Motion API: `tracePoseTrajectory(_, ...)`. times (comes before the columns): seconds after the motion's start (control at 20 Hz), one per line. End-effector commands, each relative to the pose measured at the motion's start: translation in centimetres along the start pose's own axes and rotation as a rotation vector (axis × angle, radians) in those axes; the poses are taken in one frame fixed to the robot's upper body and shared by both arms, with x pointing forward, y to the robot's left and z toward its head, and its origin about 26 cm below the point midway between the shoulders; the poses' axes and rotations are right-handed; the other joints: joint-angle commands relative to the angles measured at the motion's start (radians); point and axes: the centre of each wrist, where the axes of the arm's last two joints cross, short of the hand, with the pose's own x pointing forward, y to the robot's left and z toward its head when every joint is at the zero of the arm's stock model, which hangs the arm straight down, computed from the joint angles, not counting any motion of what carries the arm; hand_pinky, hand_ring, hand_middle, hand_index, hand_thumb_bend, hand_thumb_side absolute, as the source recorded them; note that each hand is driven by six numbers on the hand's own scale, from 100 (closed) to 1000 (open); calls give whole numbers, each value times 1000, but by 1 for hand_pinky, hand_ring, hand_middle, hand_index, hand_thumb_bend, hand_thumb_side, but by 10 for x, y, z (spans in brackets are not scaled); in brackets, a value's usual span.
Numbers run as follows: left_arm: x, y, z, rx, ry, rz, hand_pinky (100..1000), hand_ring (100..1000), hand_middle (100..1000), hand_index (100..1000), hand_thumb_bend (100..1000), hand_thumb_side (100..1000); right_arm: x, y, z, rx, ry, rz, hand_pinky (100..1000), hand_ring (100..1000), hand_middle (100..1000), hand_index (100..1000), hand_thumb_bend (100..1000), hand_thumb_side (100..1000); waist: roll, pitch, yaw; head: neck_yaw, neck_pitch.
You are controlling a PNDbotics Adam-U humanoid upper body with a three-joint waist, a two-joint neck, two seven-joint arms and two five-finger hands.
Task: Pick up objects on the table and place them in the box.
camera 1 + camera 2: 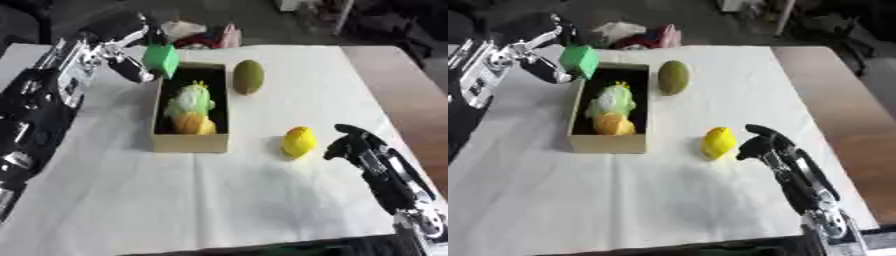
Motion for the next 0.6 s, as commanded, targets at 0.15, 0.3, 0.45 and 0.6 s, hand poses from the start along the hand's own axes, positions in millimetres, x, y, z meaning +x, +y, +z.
tracePoseTrajectory(0.15,-1,3,-2,24,3,1,729,663,683,772,460,204,6,-4,-4,11,-24,12,746,610,584,860,100,732,3,-10,-2,2,5)
tracePoseTrajectory(0.3,-2,0,-1,24,2,14,737,681,709,794,479,257,6,-3,-5,14,-24,13,746,610,584,860,100,732,3,-10,0,1,5)
tracePoseTrajectory(0.45,-3,-1,0,40,-2,33,749,699,737,814,516,346,6,-3,-5,15,-25,13,746,610,584,859,100,733,3,-10,1,0,5)
tracePoseTrajectory(0.6,-4,1,2,57,-7,47,754,699,738,814,493,373,6,-4,-5,14,-25,14,747,610,584,859,100,732,4,-10,2,-3,5)
